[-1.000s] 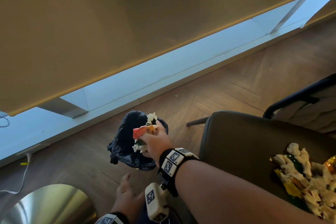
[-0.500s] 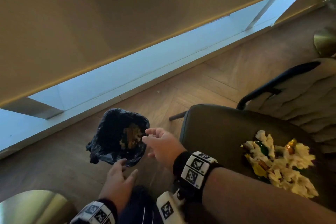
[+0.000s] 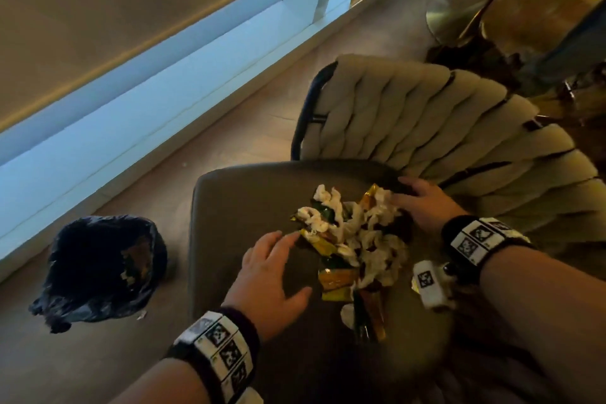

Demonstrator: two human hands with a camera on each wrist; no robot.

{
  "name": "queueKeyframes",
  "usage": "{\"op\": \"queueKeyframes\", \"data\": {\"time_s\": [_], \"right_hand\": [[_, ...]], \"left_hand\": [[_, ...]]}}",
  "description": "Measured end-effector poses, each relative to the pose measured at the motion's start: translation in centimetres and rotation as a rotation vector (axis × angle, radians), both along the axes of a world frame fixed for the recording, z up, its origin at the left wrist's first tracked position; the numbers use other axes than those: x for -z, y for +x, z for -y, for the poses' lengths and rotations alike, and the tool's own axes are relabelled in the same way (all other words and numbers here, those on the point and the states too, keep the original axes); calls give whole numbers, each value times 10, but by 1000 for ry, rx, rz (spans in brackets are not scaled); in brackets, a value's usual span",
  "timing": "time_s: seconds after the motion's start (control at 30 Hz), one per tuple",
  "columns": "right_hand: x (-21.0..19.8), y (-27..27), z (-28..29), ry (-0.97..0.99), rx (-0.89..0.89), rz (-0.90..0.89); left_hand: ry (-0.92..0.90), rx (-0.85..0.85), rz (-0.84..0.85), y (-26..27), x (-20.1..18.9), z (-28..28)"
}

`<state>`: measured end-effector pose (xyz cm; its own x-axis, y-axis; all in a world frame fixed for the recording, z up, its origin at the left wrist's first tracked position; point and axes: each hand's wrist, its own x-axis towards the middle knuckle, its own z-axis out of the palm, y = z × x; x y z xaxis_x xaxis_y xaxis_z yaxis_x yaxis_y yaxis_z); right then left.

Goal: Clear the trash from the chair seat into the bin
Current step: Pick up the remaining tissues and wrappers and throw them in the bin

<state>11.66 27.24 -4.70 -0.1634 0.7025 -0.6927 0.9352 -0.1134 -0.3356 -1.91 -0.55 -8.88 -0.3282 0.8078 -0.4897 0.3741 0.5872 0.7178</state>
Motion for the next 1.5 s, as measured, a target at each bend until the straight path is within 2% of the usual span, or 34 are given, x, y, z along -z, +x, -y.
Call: {"op": "queueKeyframes", "data": {"time_s": [0.1,0.2,0.37,0.5,0.63,0.73,0.93,1.07,1.23,1.37,1.5], "right_hand": [[18,0,0,-31,-137,40],[26,-17,10,-10,-284,112],[34,-38,51,27,-478,62],[47,-22,67,89,-564,69],[51,-6,65,95,-523,26],[54,-5,63,84,-489,-6],[56,-7,58,76,-325,-84],[54,-9,59,86,-317,-63],[46,-11,57,68,-339,-60],[35,-10,52,117,-274,-135],[22,-9,51,163,-166,-238]], "left_hand": [[-43,61,1,18,5,-21],[-100,52,-12,35,16,-36],[-134,21,-157,25,22,-58],[-141,148,-153,16,21,-83],[-196,285,-276,16,28,-94],[-184,301,-360,20,33,-100],[-150,116,-264,16,30,-97],[-103,64,-221,13,25,-92],[-19,-22,-83,7,17,-80],[102,-188,-86,-3,10,-61],[120,-236,-110,-13,10,-45]]}}
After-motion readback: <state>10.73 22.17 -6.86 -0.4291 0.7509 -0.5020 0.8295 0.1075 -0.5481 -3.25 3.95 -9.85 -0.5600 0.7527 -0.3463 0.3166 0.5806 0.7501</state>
